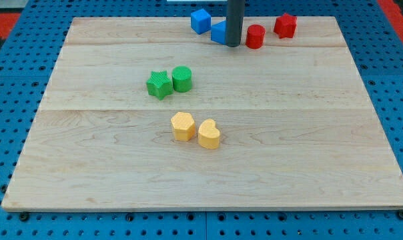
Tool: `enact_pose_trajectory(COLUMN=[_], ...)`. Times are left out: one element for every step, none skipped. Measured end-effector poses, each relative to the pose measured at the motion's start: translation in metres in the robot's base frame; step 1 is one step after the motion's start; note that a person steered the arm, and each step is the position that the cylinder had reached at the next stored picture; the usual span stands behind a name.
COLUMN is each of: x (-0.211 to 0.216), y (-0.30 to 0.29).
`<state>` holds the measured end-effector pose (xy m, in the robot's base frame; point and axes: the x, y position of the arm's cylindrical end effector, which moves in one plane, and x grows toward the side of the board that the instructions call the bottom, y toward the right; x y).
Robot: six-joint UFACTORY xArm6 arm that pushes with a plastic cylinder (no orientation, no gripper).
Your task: Slide the green star below the green circle
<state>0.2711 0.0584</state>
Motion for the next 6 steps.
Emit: enact_pose_trajectory(x=[0.0, 0.015, 0.04, 0.069, 0.114, 0.152], y=[-0.007, -0.033, -0.11, -0.177, -0.19, -0.127])
